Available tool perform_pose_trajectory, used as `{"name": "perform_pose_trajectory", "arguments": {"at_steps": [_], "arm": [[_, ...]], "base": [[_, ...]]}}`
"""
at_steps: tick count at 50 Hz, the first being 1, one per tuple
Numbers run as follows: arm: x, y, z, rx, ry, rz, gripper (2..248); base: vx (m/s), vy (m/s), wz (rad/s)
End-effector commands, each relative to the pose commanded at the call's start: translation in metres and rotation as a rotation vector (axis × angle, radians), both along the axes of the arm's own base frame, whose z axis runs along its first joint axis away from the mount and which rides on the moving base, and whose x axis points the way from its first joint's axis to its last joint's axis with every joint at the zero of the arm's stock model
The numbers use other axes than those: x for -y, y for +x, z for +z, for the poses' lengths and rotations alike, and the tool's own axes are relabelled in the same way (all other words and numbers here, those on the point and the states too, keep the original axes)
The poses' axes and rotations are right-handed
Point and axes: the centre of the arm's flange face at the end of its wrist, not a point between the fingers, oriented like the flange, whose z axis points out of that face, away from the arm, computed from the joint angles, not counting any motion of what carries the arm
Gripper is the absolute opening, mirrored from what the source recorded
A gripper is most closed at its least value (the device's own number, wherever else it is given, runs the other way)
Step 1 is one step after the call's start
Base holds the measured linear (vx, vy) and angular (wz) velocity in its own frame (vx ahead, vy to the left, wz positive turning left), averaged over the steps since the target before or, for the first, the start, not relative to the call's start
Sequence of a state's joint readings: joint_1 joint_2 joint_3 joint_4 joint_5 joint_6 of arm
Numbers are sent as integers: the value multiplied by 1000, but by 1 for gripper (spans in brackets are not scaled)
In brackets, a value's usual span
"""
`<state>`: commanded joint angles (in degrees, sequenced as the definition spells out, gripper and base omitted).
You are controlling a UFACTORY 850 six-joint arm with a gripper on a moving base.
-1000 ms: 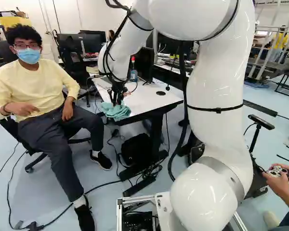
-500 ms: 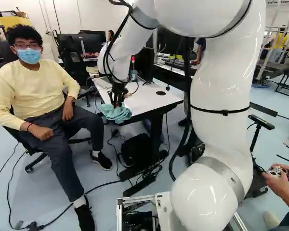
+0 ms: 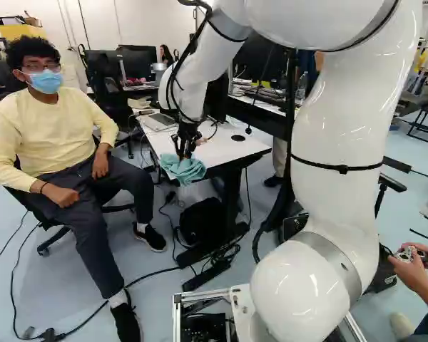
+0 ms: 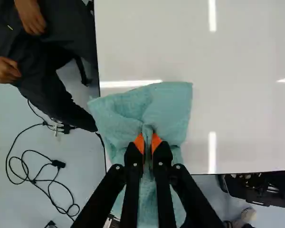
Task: Clean the table with the green towel
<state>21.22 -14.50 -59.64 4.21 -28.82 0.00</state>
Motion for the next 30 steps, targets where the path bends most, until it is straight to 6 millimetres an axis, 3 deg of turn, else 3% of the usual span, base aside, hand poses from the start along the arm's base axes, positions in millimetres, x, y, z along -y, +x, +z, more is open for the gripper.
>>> {"name": "perform_pose_trajectory", "arguments": {"at_steps": [15,30], "arm": [[20,22,0,6,2,-49,39],[13,49,-1,22,8,-51,39]], "base": [[0,0,0],[0,0,0]]}}
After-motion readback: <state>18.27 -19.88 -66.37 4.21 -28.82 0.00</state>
